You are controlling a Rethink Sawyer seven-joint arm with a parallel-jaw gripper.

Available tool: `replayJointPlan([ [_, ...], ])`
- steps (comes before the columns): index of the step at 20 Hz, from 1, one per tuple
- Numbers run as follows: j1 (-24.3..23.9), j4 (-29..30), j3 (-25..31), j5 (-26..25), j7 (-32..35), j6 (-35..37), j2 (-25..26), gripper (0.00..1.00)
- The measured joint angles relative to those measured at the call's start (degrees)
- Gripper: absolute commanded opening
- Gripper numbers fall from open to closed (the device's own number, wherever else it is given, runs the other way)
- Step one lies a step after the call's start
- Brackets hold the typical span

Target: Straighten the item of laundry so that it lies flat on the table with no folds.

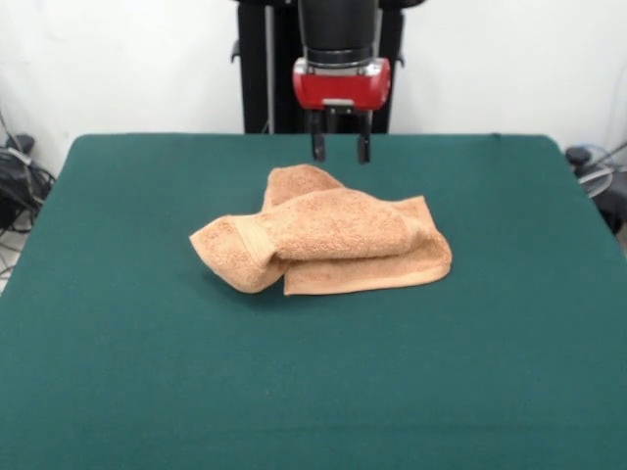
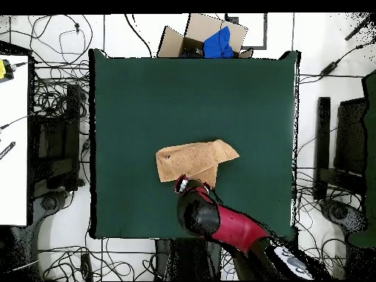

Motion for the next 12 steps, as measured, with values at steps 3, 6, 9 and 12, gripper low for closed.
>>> replayJointPlan([
  [3,-0.1,-0.3,0.0,0.0,0.0,-0.3,0.0,1.00],
  [6,-0.1,-0.9,0.0,0.0,0.0,-0.6,0.0,1.00],
  [9,-0.2,-1.3,0.0,0.0,0.0,-0.9,0.0,1.00],
  [12,-0.2,-1.6,0.0,0.0,0.0,-1.4,0.4,1.00],
])
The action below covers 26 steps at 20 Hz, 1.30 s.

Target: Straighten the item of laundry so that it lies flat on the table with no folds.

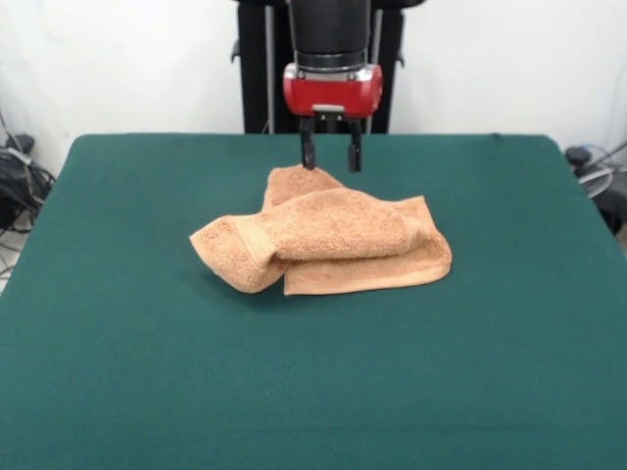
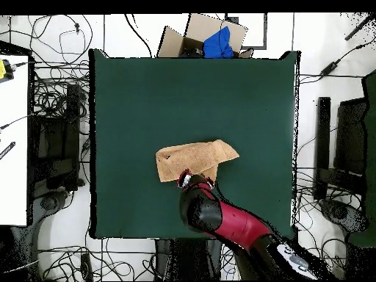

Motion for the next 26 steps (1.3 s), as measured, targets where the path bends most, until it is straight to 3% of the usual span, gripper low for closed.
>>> replayJointPlan([
  [10,-2.1,-1.5,0.1,-0.1,0.0,-2.3,3.9,1.00],
  [17,-6.1,-1.7,1.4,-3.0,0.0,-2.5,7.0,1.00],
  [26,-7.4,-1.9,1.6,-5.1,0.0,-3.2,8.4,1.00],
])
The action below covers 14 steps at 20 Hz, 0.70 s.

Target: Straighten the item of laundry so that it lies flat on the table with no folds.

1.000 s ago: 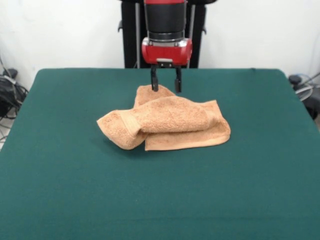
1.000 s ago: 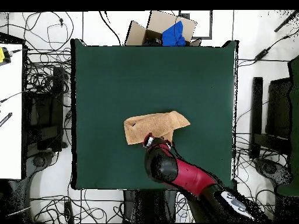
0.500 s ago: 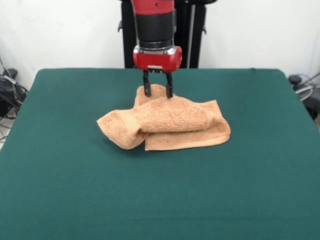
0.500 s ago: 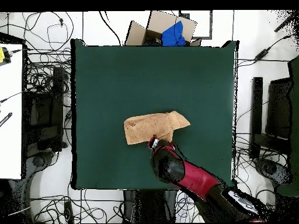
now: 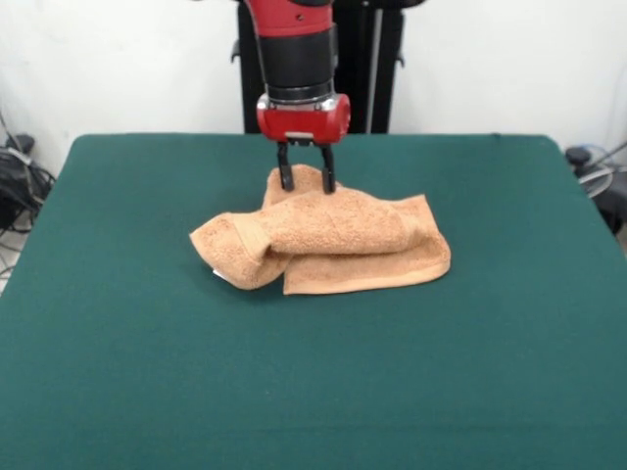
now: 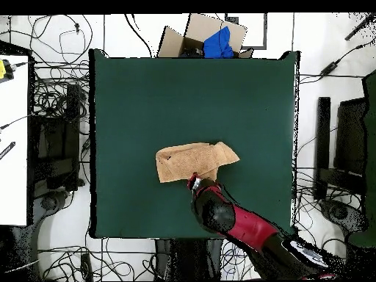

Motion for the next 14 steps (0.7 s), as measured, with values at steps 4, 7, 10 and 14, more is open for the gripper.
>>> replayJointPlan([
  [4,0.0,0.0,0.4,-0.1,0.0,-0.2,0.0,1.00],
  [7,-0.1,0.0,1.1,-0.1,0.0,-0.2,0.0,1.00],
  [10,-0.1,0.0,2.0,-0.1,0.0,-0.2,-0.5,1.00],
  [14,-0.1,0.0,2.9,-0.1,0.0,-0.2,-1.5,1.00],
])
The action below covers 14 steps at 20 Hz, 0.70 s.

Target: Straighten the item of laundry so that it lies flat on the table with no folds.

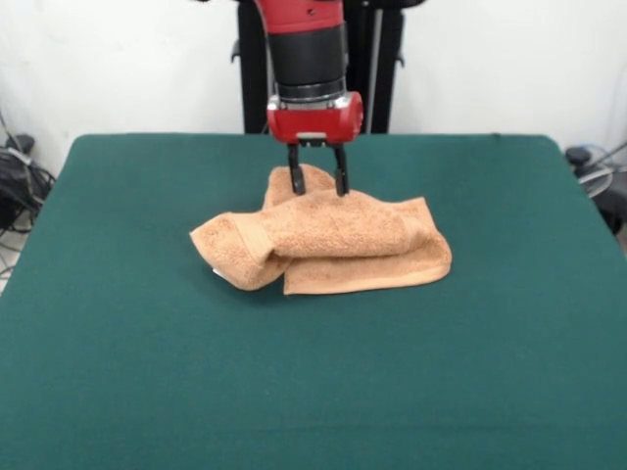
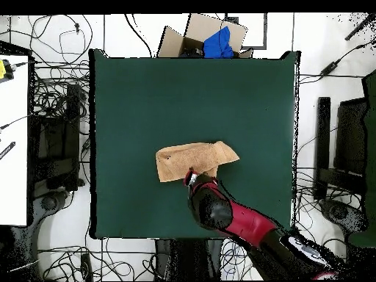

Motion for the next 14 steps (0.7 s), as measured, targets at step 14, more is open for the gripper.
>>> replayJointPlan([
  [14,0.3,-0.4,0.6,1.7,0.0,0.0,-2.1,1.00],
])
